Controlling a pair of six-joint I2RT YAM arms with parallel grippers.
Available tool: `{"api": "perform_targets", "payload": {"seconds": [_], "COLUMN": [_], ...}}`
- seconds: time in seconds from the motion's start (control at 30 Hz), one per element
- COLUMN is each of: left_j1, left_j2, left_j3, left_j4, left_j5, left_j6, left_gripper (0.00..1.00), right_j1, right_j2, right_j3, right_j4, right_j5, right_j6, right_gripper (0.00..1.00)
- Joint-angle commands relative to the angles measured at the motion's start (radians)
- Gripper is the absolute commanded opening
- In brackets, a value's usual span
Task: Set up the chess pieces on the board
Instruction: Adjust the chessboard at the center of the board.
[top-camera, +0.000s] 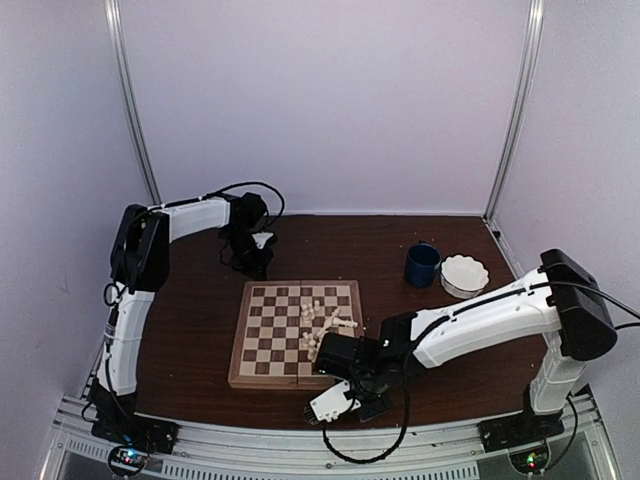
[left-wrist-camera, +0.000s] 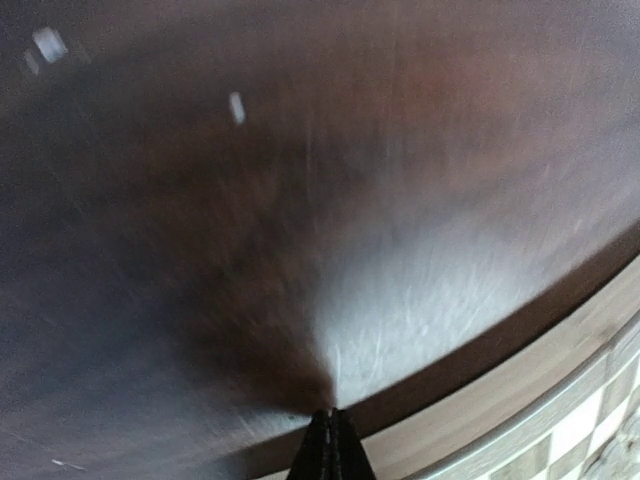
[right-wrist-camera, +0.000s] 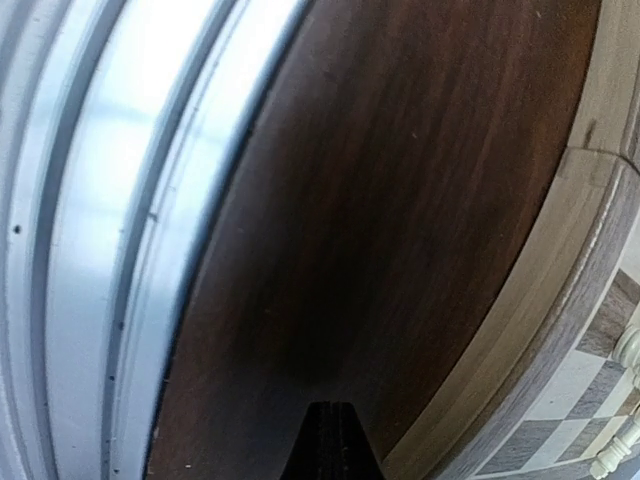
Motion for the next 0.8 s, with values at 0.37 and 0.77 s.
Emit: {"api": "perform_targets", "payload": {"seconds": [0.37, 0.77], "left_j1": [-0.047, -0.263], "left_j2": [-0.325, -0.492], "left_j3": [-0.476, -0.722], "left_j4": [0.022, 0.168], "left_j5": [0.079, 0.064], "left_j6": [0.049, -0.125], "left_gripper": [0.00, 0.00], "right_j1": [-0.312, -0.519], "right_j2": [0.012, 0.064], "right_j3": [0.022, 0.096], "right_j4": [0.128, 0.187], "right_j5": [0.216, 0.169], "right_j6": [0.080, 0.065], "right_gripper": [0.00, 0.00]}}
